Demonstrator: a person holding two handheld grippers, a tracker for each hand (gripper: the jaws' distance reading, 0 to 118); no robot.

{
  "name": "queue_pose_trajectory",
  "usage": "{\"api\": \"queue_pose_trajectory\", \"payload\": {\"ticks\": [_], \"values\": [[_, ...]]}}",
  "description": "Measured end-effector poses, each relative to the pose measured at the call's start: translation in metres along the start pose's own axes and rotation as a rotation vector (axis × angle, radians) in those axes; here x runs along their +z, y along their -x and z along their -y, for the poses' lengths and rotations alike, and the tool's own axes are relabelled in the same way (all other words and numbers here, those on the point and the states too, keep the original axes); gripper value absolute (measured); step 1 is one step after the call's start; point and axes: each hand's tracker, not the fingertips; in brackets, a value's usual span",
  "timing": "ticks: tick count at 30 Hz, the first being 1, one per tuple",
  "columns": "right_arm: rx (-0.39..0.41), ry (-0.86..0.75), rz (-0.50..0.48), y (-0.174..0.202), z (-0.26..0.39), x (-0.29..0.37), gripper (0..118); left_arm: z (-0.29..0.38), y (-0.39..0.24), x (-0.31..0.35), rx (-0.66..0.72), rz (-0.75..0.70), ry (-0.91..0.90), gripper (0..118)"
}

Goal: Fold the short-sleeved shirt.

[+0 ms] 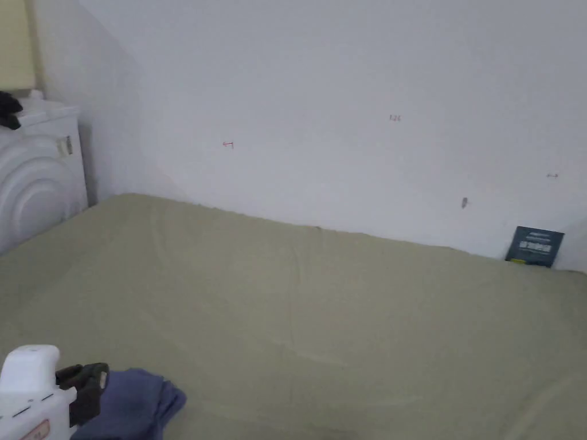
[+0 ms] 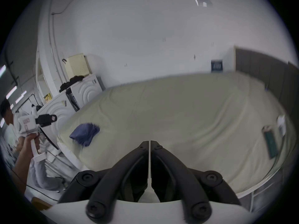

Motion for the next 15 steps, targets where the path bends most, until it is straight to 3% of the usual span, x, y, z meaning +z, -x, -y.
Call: {"api": "queue_pose_trajectory", "payload": {"ticks": [5, 11, 15], "values": [[0.173, -0.252, 0.076, -0.003, -0.059, 0.080, 4, -0.044, -0.124, 0.052, -0.178, 0.112, -0.248, 0], [0.207, -0.414, 0.154, -0.003, -0.113, 0.145, 4, -0.080, -0.221, 0.100, -0.363, 0.162, -0.404, 1], [0.187, -0.436, 0.189, -0.007, -0.125, 0.161, 4, -0.086, -0.242, 0.120, -0.423, 0.085, -0.452, 4]]}}
